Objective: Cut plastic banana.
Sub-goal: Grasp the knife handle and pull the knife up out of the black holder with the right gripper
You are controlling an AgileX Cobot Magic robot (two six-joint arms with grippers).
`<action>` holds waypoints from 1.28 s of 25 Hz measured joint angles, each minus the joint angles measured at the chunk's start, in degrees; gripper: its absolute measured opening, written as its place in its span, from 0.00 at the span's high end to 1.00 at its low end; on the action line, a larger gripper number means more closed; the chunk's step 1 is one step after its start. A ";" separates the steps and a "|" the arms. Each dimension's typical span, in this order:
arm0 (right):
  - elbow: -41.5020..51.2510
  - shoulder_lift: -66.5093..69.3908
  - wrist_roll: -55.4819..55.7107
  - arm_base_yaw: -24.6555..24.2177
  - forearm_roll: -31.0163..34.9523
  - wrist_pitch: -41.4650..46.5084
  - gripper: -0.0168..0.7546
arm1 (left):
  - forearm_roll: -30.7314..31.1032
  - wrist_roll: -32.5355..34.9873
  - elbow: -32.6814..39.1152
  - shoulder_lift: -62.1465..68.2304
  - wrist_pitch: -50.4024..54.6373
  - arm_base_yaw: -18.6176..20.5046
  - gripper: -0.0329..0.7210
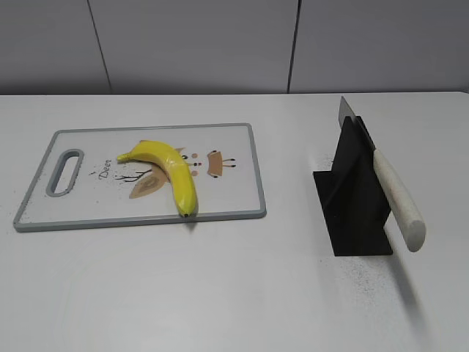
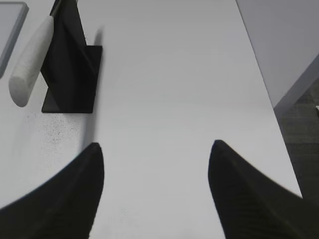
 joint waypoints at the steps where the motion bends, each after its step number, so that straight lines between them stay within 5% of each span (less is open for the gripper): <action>1: -0.46 1.75 0.00 0.00 0.02 0.00 0.30 | 0.00 0.00 0.00 0.00 0.00 0.00 0.31; 11: -12.61 22.67 0.05 0.00 1.05 7.07 0.30 | 0.00 -0.02 0.00 0.00 0.00 0.00 0.31; 22: -20.89 43.73 0.05 0.17 9.24 9.20 0.30 | 0.00 0.04 0.00 0.00 0.00 0.00 0.31; 32: -28.98 60.33 1.64 10.27 11.65 9.25 0.30 | 0.00 0.03 0.00 0.00 0.00 0.00 0.31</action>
